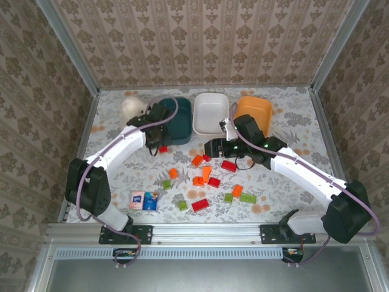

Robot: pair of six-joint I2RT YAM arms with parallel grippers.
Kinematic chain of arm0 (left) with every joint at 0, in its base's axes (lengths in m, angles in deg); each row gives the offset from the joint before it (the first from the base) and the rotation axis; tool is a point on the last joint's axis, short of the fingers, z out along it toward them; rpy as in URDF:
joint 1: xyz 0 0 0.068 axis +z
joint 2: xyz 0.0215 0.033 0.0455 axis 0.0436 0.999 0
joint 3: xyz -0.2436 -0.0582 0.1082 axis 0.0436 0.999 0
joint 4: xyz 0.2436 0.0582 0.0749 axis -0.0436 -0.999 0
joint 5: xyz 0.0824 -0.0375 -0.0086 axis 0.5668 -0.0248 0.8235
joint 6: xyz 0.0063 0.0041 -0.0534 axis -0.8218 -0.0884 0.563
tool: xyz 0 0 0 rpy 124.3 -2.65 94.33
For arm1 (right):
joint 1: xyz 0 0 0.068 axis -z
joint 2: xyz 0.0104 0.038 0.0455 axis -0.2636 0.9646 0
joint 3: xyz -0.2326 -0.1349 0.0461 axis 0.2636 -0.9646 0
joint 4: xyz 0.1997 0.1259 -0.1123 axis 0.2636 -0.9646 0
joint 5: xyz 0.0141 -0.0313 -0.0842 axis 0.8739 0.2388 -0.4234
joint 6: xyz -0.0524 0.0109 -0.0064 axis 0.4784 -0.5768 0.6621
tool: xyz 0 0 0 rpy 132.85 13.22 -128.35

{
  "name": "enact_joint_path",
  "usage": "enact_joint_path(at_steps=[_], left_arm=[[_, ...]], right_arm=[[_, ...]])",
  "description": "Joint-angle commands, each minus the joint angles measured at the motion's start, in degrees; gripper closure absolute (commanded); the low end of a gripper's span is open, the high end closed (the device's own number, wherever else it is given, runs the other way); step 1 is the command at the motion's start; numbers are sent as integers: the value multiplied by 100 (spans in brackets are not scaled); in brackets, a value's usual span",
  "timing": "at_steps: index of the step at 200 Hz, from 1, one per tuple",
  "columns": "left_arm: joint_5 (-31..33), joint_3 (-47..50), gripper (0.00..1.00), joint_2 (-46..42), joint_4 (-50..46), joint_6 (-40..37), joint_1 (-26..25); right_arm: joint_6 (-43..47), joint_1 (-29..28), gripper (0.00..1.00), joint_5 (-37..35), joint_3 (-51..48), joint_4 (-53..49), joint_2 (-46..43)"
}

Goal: Sort the legos into containers by color

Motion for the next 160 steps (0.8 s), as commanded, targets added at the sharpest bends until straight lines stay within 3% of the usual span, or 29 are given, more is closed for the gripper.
enact_joint_path(at_steps=[1, 60, 106, 160], left_arm=[[193, -727, 71, 661, -153, -454, 83], [49, -2963, 71, 2873, -181, -902, 488], [-276, -4129, 69, 4022, -216, -1085, 631], [-657, -4429, 50, 4399, -427, -1002, 676]], right_arm=[[-394, 40, 27, -221, 243, 574, -190], [-418, 127, 25, -437, 657, 456, -249], [-267, 229, 25, -556, 544, -129, -490], [7, 238, 26, -874, 375, -1207, -710]])
